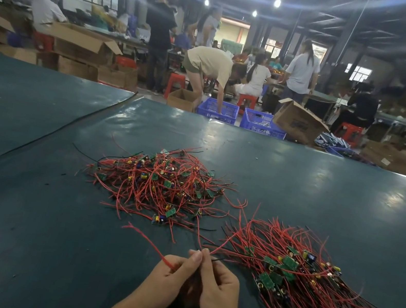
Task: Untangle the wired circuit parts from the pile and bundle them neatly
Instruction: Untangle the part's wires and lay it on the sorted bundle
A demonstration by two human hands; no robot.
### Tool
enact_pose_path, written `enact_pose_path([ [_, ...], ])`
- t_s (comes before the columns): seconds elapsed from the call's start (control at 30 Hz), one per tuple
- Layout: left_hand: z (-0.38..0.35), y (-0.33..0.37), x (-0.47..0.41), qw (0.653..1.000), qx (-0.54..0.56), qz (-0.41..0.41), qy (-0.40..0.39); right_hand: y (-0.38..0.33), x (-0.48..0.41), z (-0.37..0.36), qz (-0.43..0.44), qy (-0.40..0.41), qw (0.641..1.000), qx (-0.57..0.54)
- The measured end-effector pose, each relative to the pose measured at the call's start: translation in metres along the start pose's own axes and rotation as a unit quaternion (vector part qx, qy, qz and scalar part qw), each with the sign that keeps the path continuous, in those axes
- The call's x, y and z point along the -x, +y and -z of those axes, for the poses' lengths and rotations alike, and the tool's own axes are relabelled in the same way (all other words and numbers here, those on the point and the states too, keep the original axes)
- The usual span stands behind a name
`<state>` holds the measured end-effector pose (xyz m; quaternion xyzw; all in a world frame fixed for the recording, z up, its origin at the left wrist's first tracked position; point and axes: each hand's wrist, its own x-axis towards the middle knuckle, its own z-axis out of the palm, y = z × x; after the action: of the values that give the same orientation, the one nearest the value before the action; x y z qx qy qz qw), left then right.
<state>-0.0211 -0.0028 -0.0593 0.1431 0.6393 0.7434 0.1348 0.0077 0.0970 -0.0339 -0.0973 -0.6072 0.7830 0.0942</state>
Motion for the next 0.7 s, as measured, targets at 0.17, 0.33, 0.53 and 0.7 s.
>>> enact_pose_path([
  [0.17,0.0,-0.003,-0.001,0.996,-0.066,-0.053,0.01,0.006,-0.004,0.004,-0.027,0.018,0.998,0.045],
  [0.33,0.002,-0.006,0.0,0.986,-0.133,-0.091,0.038,0.009,-0.005,0.006,-0.006,0.008,0.996,0.085],
  [0.53,-0.001,-0.003,0.0,0.978,-0.164,-0.117,0.045,0.009,-0.012,0.008,-0.084,0.059,0.995,-0.009],
  [0.7,-0.001,-0.001,0.002,0.972,-0.216,-0.089,-0.002,-0.002,-0.025,0.039,-0.088,0.174,0.978,-0.079],
])
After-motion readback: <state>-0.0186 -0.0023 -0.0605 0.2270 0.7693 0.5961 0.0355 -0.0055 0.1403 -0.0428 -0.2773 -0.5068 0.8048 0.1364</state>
